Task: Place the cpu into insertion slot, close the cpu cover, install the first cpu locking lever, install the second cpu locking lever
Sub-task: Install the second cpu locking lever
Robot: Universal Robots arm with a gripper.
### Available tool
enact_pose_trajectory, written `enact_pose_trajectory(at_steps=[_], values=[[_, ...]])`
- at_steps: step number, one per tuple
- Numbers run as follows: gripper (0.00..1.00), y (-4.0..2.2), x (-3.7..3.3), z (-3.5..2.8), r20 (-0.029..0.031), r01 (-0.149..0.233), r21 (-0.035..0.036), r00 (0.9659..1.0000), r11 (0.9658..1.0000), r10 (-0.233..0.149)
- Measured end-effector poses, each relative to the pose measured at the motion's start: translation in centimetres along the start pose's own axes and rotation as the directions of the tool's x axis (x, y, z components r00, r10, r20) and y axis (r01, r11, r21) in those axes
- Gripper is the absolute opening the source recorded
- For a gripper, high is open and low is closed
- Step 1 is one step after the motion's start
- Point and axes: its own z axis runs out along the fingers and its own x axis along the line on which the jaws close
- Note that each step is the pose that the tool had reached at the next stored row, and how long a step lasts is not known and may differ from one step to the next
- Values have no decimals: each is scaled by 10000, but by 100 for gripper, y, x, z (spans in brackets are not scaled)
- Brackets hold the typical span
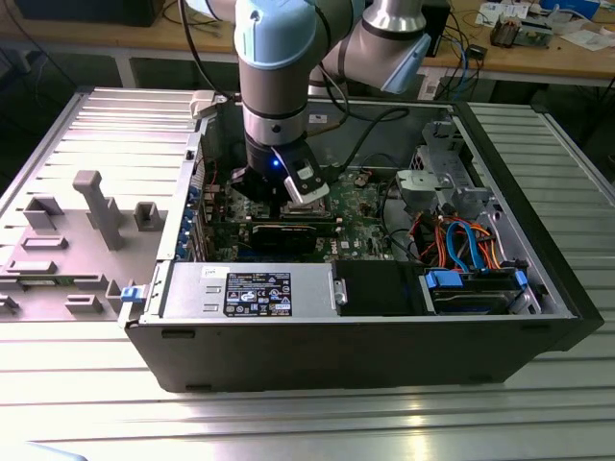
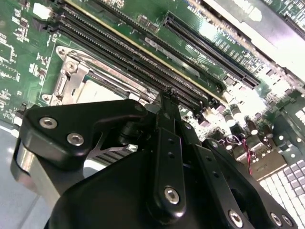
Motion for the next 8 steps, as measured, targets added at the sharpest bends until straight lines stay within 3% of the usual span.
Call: enact_pose_trajectory(at_steps=[2, 3, 4, 5, 8], values=[[11, -11, 2, 18, -14, -2, -9, 10000, 10000, 2], [11, -14, 1, 22, -13, -1, -57, 10000, 10000, 1], [11, -15, 1, 31, 1, -4, -297, 10000, 9996, 4], [11, -16, 2, 36, 4, -5, -373, 10000, 9993, 5], [11, -16, 1, 37, 5, -5, -400, 10000, 9992, 5]])
